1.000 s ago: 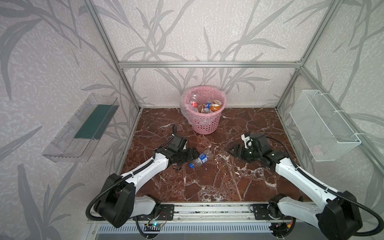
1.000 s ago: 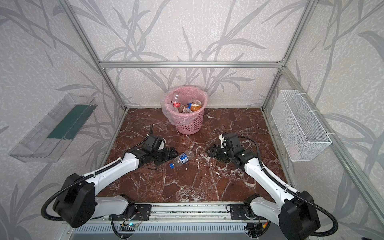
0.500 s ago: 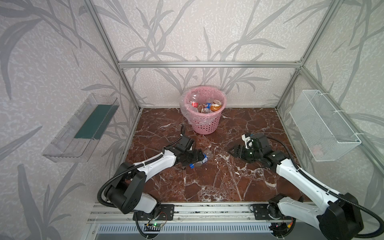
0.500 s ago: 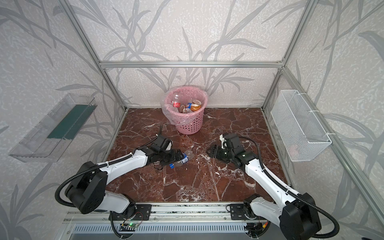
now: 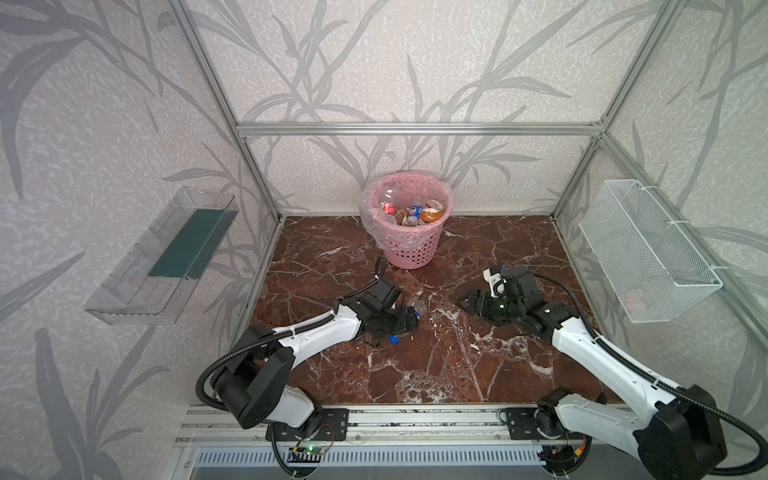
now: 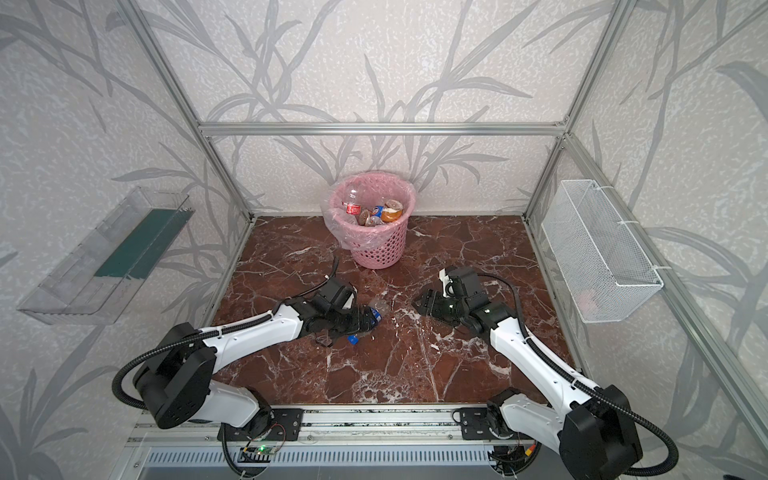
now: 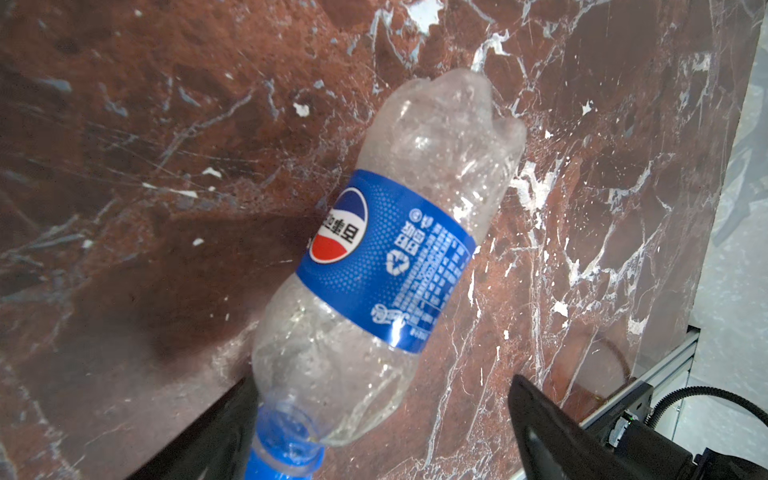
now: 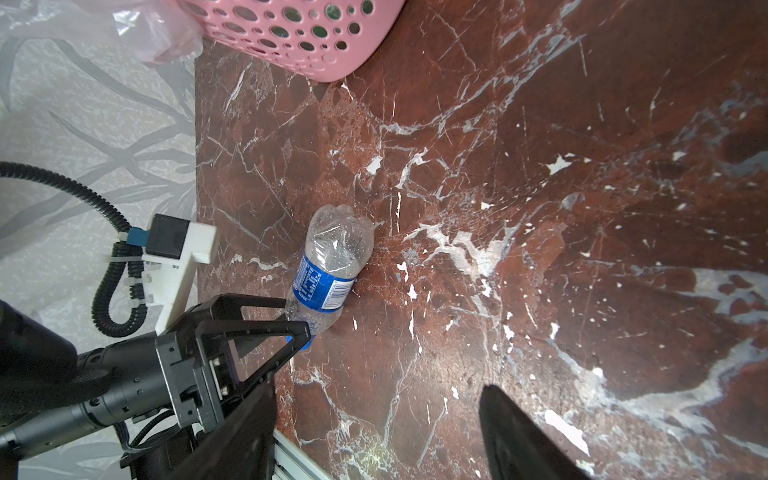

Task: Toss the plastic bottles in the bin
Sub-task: 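Reach the left gripper to the blue-label bottle and close on it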

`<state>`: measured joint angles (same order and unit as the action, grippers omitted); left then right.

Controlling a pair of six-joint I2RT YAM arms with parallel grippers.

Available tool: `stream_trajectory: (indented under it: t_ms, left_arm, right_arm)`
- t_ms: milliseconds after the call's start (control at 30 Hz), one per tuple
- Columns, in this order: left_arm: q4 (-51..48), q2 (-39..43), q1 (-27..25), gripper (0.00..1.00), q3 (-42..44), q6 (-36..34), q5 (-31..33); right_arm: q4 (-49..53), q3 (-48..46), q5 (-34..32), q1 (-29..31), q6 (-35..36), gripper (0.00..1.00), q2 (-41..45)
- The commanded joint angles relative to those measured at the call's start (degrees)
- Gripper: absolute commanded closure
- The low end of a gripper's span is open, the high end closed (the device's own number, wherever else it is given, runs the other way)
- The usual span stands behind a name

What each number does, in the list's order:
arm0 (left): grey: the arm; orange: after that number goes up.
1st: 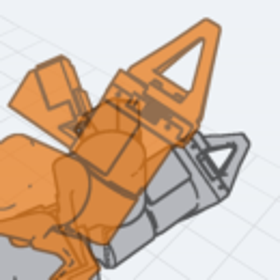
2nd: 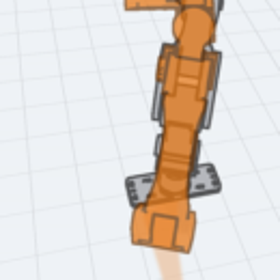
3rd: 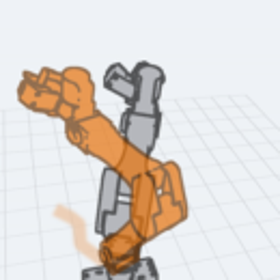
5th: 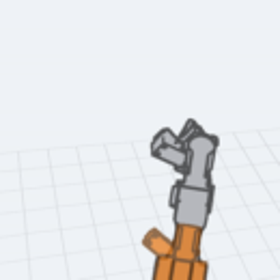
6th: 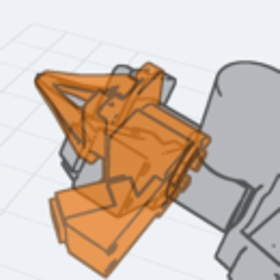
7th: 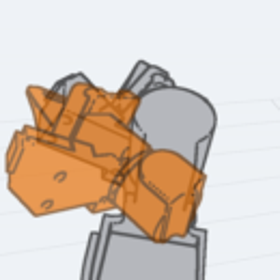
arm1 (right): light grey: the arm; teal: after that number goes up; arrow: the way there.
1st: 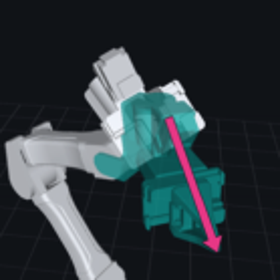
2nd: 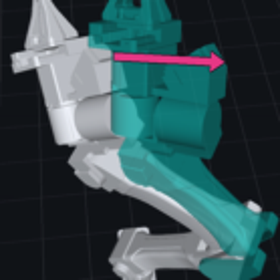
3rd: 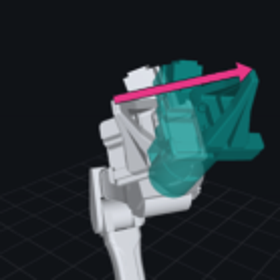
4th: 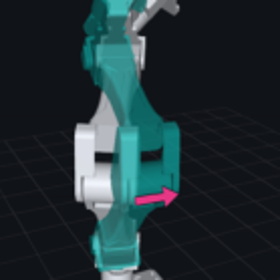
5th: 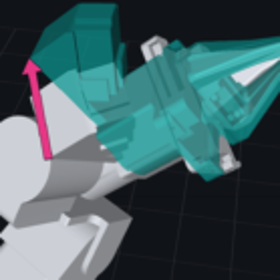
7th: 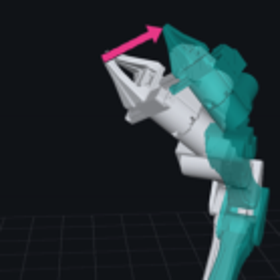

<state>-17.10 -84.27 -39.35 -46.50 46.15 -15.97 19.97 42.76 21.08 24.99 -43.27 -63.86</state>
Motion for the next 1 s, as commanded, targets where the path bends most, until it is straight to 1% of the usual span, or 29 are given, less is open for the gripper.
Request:
stream_trajectory:
  t_ms: [0, 367, 533, 667, 733, 967]
  left_arm:
    - [0.95, -1.69, -0.50, 0.07, -2.20, 0.56, 1.46]
    - [-2.18, -4.62, -0.41, 0.10, -5.26, -1.84, 6.29]
    - [-3.56, -6.27, -0.29, 0.08, -6.75, -3.38, 8.00]
    - [-3.25, -7.75, -0.31, 0.08, -7.58, -4.31, 7.89]
    - [-2.99, -8.41, -0.30, 0.09, -7.92, -4.57, 7.67]
    - [-3.23, -9.77, 0.23, 0.18, -7.86, -4.41, 8.36]
  right_arm:
    - [-0.20, 0.10, 0.37, -0.12, -0.01, 0.24, -0.39]
    - [-0.21, 0.00, 0.39, -0.12, 0.35, 0.24, -0.31]
    - [-0.20, -0.39, 0.43, -0.12, 0.46, 0.24, -0.13]
    - [-0.50, -0.72, 0.38, -0.17, 0.46, 0.24, -0.10]
    - [-0.61, -0.83, 0.42, -0.13, 0.46, 0.24, -0.04]
    - [-0.59, -1.18, 0.48, -0.12, 0.55, 0.26, 0.13]
